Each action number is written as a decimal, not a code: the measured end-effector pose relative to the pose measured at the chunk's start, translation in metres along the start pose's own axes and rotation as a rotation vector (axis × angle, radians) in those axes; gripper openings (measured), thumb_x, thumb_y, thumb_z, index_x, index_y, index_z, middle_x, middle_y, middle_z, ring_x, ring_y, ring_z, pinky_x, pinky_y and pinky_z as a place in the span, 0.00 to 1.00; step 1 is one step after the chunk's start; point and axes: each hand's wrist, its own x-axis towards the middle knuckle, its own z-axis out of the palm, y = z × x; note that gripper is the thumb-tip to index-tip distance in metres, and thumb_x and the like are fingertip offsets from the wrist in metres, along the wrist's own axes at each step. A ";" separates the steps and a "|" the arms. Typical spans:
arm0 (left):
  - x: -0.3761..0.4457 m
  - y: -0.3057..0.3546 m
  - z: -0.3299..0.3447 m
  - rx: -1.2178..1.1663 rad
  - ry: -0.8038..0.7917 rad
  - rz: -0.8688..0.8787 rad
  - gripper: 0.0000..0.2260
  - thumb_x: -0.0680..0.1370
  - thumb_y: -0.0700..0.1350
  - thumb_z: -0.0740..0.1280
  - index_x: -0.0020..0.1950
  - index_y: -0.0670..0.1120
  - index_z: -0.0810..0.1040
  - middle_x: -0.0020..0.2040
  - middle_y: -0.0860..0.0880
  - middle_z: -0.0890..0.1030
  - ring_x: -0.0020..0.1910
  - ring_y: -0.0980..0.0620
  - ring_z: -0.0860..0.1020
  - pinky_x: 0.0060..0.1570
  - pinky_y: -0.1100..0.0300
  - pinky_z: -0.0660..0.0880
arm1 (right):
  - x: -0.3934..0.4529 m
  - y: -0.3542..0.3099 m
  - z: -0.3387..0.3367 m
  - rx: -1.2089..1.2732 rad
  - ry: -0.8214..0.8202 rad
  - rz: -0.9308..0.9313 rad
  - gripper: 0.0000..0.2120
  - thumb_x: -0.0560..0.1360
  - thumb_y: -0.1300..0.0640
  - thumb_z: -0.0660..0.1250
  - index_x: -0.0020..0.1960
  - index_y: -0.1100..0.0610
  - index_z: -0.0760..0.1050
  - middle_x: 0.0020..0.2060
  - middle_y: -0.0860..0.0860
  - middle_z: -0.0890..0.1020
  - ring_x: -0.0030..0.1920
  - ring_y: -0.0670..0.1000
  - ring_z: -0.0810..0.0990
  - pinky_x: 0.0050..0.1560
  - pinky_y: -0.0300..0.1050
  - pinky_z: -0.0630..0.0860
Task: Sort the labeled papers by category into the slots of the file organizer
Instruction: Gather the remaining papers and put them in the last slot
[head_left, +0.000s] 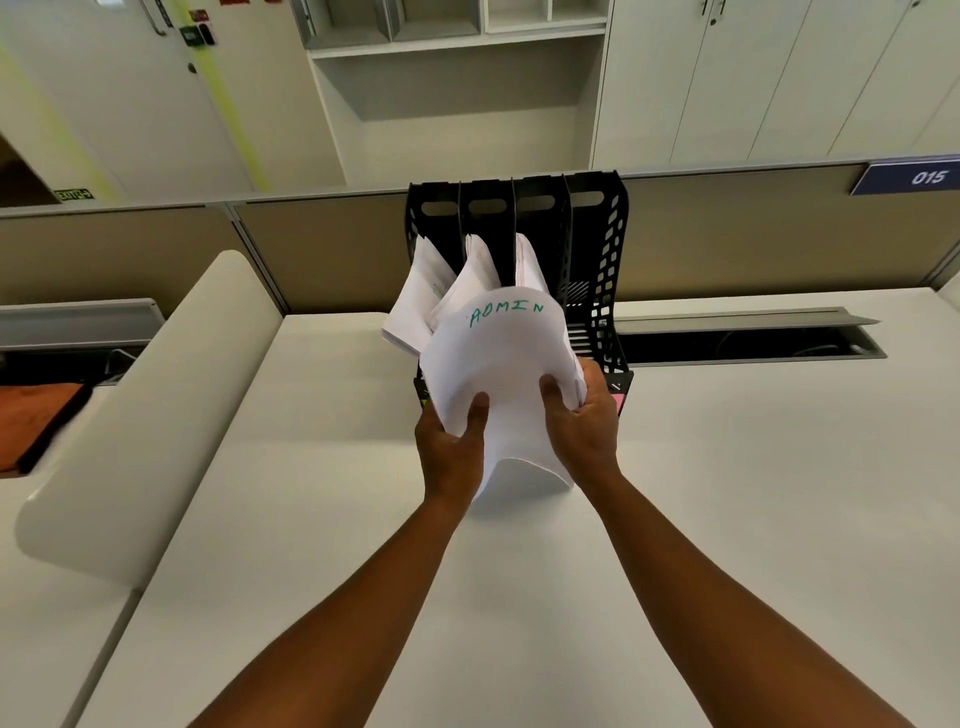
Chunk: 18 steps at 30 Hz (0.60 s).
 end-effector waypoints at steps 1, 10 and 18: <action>0.000 -0.001 -0.001 0.015 -0.004 0.012 0.29 0.72 0.55 0.73 0.71 0.54 0.69 0.60 0.54 0.79 0.55 0.54 0.80 0.44 0.72 0.77 | -0.002 0.002 -0.001 0.001 -0.003 0.010 0.13 0.76 0.51 0.67 0.58 0.48 0.69 0.45 0.41 0.75 0.43 0.40 0.77 0.33 0.22 0.73; 0.005 -0.010 -0.008 0.042 -0.006 -0.072 0.22 0.72 0.56 0.73 0.64 0.58 0.72 0.51 0.59 0.80 0.50 0.55 0.80 0.38 0.74 0.76 | -0.007 0.026 -0.008 -0.033 -0.031 0.158 0.16 0.75 0.50 0.69 0.61 0.50 0.72 0.46 0.46 0.78 0.45 0.46 0.78 0.31 0.23 0.71; 0.009 0.005 -0.002 0.004 -0.040 -0.022 0.28 0.70 0.62 0.71 0.67 0.56 0.71 0.55 0.52 0.81 0.52 0.50 0.81 0.44 0.61 0.82 | -0.004 0.009 -0.006 0.030 -0.005 0.086 0.13 0.74 0.51 0.70 0.57 0.44 0.71 0.41 0.36 0.77 0.40 0.38 0.79 0.32 0.25 0.75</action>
